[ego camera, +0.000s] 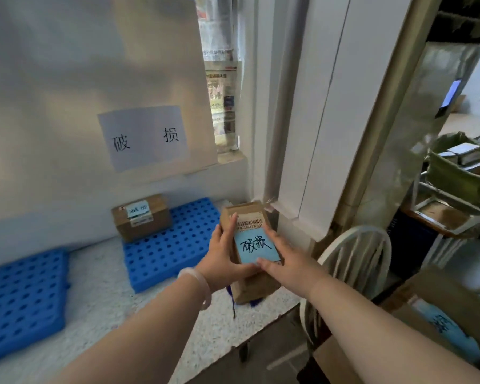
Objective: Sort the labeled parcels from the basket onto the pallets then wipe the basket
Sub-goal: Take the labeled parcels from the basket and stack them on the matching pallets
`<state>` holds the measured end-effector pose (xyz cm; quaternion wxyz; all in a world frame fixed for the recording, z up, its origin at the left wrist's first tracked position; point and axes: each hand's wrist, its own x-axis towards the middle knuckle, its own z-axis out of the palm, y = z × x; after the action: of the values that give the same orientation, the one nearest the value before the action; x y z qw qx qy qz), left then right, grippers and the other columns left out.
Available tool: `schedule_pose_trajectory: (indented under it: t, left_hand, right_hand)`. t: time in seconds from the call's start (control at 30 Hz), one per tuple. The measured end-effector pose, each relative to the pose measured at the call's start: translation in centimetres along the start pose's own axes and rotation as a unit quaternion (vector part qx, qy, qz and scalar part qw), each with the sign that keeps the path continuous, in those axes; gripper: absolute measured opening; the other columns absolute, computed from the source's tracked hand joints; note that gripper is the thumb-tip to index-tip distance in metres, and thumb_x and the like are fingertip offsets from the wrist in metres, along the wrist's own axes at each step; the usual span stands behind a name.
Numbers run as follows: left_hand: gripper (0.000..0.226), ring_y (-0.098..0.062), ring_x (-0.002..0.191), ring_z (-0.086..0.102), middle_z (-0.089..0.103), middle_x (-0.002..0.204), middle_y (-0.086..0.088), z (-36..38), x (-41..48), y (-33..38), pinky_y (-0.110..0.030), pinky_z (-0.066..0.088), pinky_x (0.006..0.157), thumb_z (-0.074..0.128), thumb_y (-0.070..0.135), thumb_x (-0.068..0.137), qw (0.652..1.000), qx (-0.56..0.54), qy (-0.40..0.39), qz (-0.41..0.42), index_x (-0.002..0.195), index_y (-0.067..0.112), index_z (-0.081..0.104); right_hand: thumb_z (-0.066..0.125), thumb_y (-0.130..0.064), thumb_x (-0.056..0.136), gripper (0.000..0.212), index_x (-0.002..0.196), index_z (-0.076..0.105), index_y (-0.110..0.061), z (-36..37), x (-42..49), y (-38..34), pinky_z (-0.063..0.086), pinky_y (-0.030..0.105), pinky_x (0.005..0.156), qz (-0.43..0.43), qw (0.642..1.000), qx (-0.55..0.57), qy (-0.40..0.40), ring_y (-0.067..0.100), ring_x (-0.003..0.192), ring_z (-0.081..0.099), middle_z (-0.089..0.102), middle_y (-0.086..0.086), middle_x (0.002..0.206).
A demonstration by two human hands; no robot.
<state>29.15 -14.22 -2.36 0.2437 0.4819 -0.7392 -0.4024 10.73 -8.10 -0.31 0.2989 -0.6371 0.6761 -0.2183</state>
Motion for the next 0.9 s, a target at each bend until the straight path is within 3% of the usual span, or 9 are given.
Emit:
schedule_pose_trajectory:
  t: [0.13,0.3,0.43,0.57,0.67,0.9]
  left_hand:
    - [0.121,-0.018,0.148,0.007,-0.007,0.160,0.005,-5.4,-0.8,-4.2,-0.033,0.014,0.117,0.085,0.044,0.068,1.000,0.002,0.014,-0.015,0.144,0.053,-0.009]
    - [0.127,-0.017,0.150,0.003,-0.001,0.160,0.004,-10.6,-1.8,-9.0,-0.047,0.016,0.121,0.078,0.070,0.045,0.999,0.007,0.031,-0.032,0.135,0.064,-0.010]
    - [0.131,-0.016,0.147,0.010,0.001,0.159,0.003,-13.3,-2.2,-11.9,-0.038,0.016,0.121,0.088,0.051,0.057,0.998,-0.007,0.037,-0.041,0.144,0.051,-0.009]
    - [0.135,-0.018,0.145,0.016,0.002,0.157,0.004,-15.3,-2.0,-14.5,-0.042,0.021,0.120,0.078,0.067,0.041,0.995,-0.024,0.051,-0.077,0.142,0.054,-0.012]
    - [0.140,-0.016,0.143,0.021,0.004,0.156,0.006,-16.4,-1.6,-16.4,-0.041,0.025,0.119,0.076,0.068,0.039,0.992,-0.042,0.067,-0.098,0.148,0.048,-0.010]
    - [0.128,-0.018,0.138,0.029,0.022,0.148,0.004,-19.0,0.9,-20.5,-0.046,0.032,0.115,0.086,0.054,0.055,0.981,-0.063,0.117,-0.143,0.147,0.056,-0.004]
  right_hand:
    - [0.050,-0.062,0.091,0.075,0.144,-0.004,-0.064,4.3,3.2,-4.5,0.051,0.037,0.092,-0.020,0.999,-0.031,-0.026,0.011,0.108,0.053,0.044,-0.015,0.130]
    - [0.055,-0.057,0.091,0.080,0.144,-0.005,-0.063,9.6,6.5,-8.5,0.047,0.034,0.095,-0.035,0.998,-0.007,-0.050,0.012,0.112,0.050,0.040,-0.007,0.137]
    - [0.058,-0.051,0.092,0.082,0.145,-0.004,-0.062,12.6,8.6,-10.7,0.047,0.033,0.097,-0.041,0.996,0.026,-0.080,0.010,0.111,0.050,0.039,-0.007,0.135]
    - [0.060,-0.054,0.089,0.082,0.137,-0.004,-0.072,14.7,11.3,-12.2,0.052,0.037,0.093,-0.042,0.992,0.049,-0.109,0.008,0.105,0.055,0.045,-0.013,0.130]
    - [0.060,-0.051,0.091,0.082,0.141,-0.003,-0.068,16.0,13.3,-13.3,0.052,0.035,0.092,-0.047,0.988,0.052,-0.136,0.005,0.105,0.054,0.045,-0.015,0.129]
    - [0.059,-0.050,0.092,0.083,0.148,-0.001,-0.058,19.2,20.2,-14.9,0.051,0.037,0.095,-0.063,0.981,0.041,-0.181,0.008,0.108,0.055,0.048,-0.011,0.134]
